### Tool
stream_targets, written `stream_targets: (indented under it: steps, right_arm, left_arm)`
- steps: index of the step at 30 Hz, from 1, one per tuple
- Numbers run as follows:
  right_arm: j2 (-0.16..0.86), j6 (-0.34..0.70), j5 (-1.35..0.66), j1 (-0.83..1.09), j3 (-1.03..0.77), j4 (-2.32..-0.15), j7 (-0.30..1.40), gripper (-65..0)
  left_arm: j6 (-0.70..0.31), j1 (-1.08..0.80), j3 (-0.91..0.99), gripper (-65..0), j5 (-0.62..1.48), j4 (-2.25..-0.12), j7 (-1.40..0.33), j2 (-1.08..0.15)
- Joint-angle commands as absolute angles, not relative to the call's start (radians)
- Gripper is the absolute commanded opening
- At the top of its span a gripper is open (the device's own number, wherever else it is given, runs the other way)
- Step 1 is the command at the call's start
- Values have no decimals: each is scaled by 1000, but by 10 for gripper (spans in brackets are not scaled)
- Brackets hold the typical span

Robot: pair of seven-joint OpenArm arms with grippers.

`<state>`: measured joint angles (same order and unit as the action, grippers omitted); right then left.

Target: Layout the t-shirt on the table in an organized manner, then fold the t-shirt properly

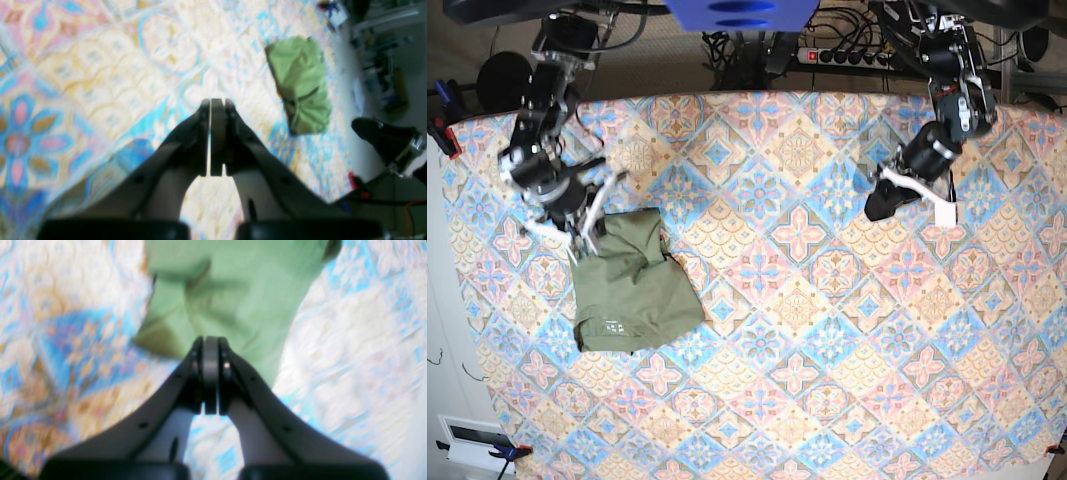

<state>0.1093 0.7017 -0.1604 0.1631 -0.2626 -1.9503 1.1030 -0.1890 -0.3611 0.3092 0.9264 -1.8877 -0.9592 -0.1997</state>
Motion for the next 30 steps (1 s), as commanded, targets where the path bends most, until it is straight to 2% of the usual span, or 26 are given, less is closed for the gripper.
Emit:
stream_targets:
  steps: [1, 6, 9, 13, 19, 23, 30]
  right_arm:
    - [119, 698, -151, 209, -311, -1971, 1109, -650]
    - [116, 698, -285, 346, -503, -1974, 1109, -650]
    - [120, 698, -427, 427, -601, -1974, 1109, -650]
    - [137, 698, -493, 536, -696, -1969, 1110, -650]
    - [142, 698, -467, 644, -746, -1960, 1110, -650]
    - [142, 698, -355, 719, -745, -1936, 1109, -650]
    - [142, 698, -297, 745, -743, -1695, 1102, -650]
  left_arm:
    - [-206, -386, 314, -650, 932, -1939, -944, -209]
    - [-206, -522, 328, -650, 849, -2054, -943, -209]
    - [-206, -584, 348, -650, 823, -2061, -944, -226]
    - [-208, -687, 361, -650, 820, -2061, -943, -237]
    - [-208, -816, 358, -650, 817, -2063, -941, -297]
    - [-206, -915, 361, -650, 799, -2055, -941, -332]
    - [-206, -972, 326, -650, 533, -1968, -877, -286]
